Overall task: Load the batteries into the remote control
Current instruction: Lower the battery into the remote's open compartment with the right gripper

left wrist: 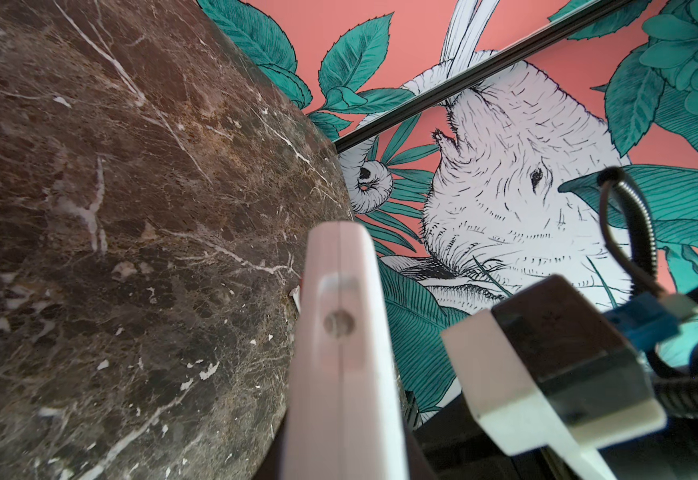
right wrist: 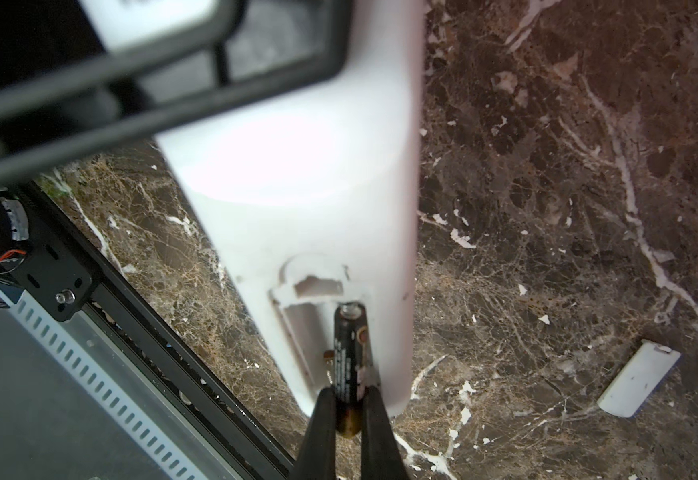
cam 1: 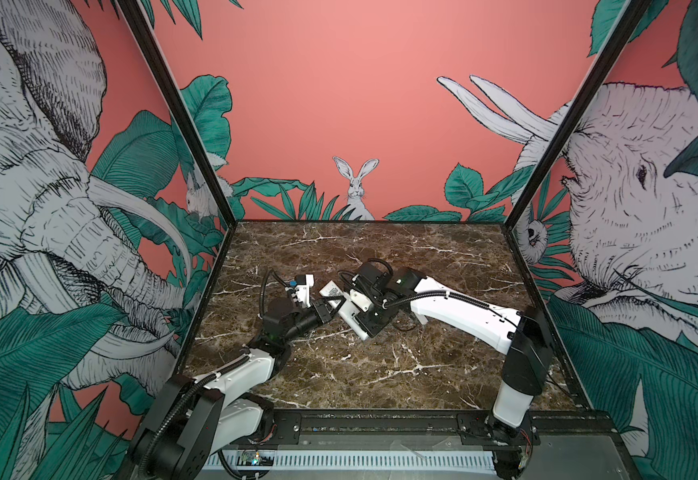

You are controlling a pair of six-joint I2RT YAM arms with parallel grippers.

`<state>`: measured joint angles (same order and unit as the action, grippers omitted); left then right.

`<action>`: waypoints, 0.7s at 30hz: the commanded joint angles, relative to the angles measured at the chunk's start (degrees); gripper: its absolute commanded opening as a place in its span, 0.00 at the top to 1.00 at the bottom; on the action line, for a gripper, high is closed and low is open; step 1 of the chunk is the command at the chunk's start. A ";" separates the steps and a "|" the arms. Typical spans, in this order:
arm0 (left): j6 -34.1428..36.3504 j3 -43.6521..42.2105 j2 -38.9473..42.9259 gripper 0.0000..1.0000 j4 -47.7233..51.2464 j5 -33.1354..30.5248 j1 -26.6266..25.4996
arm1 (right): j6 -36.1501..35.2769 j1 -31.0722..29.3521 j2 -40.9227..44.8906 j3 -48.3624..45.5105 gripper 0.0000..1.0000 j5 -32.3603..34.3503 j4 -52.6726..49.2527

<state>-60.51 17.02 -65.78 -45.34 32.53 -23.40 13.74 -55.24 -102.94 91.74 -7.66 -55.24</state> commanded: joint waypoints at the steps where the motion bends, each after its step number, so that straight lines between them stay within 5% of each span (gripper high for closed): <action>1: -1.89 0.39 1.51 1.00 -2.68 1.48 0.49 | 0.40 0.04 -0.69 1.21 0.90 1.95 -1.91; 21: -1.41 -0.49 1.89 1.00 -0.72 1.25 1.16 | -2.30 -0.38 1.08 1.94 0.79 0.95 -0.22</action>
<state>-61.10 16.88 -65.52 -44.88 32.62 -22.65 12.56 -55.27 -102.91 91.79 -7.05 -55.16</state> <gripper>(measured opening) 0.217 0.207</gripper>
